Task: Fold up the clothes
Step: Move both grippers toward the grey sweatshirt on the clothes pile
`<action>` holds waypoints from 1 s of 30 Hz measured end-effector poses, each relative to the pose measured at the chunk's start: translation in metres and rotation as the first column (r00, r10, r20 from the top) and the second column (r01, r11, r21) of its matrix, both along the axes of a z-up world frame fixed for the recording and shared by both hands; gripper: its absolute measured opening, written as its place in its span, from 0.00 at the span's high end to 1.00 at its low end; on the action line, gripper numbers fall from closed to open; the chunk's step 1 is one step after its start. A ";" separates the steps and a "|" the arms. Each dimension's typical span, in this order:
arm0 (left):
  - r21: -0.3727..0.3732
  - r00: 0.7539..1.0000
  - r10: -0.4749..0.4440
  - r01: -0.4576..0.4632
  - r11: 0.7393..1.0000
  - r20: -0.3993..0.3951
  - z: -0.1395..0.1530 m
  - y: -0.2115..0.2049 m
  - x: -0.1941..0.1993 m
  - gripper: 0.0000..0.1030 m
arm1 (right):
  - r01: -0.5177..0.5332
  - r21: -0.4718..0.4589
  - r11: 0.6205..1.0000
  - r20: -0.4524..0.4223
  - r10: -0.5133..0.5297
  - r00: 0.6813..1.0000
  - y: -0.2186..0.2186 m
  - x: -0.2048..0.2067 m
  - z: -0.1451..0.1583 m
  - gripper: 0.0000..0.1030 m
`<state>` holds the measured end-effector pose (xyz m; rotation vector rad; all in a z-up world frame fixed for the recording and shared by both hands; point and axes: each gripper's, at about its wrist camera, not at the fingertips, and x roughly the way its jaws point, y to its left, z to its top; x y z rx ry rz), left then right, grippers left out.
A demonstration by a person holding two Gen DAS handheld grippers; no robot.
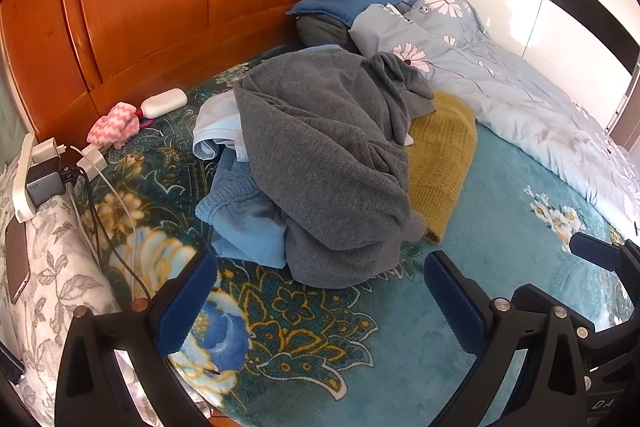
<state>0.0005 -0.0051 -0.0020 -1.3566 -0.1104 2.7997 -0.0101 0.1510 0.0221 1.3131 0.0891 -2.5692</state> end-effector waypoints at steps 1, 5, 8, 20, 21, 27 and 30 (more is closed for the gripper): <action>0.011 1.000 0.004 -0.004 1.000 0.000 0.000 -0.002 -0.001 0.00 | 0.002 0.000 1.000 0.001 -0.002 1.000 0.002 0.000 -0.001 0.00; 0.052 1.000 0.027 -0.027 0.998 -0.004 -0.002 -0.009 -0.002 0.00 | 0.013 -0.007 1.000 0.010 -0.013 1.000 0.011 -0.001 -0.003 0.00; 0.056 0.999 0.032 -0.032 0.998 0.000 -0.003 -0.009 -0.004 0.00 | 0.019 -0.008 1.000 0.015 -0.018 1.000 0.015 -0.002 -0.005 0.00; 0.059 0.999 0.029 -0.030 0.998 0.020 -0.003 -0.011 -0.008 0.00 | 0.013 -0.001 1.000 0.014 -0.013 1.000 0.010 -0.002 -0.005 0.00; 0.060 0.999 0.031 -0.032 0.998 0.020 -0.002 -0.011 -0.008 0.00 | 0.013 0.000 1.000 0.013 -0.013 1.000 0.010 -0.002 -0.004 0.00; 0.063 0.999 0.034 -0.035 0.997 0.015 0.001 -0.012 -0.006 0.00 | 0.010 0.000 1.000 0.005 -0.010 1.000 0.010 0.000 0.000 0.00; 0.060 0.999 0.035 -0.036 0.998 0.013 0.002 -0.012 -0.005 0.00 | 0.011 -0.001 1.000 0.004 -0.011 1.000 0.009 0.001 0.001 0.00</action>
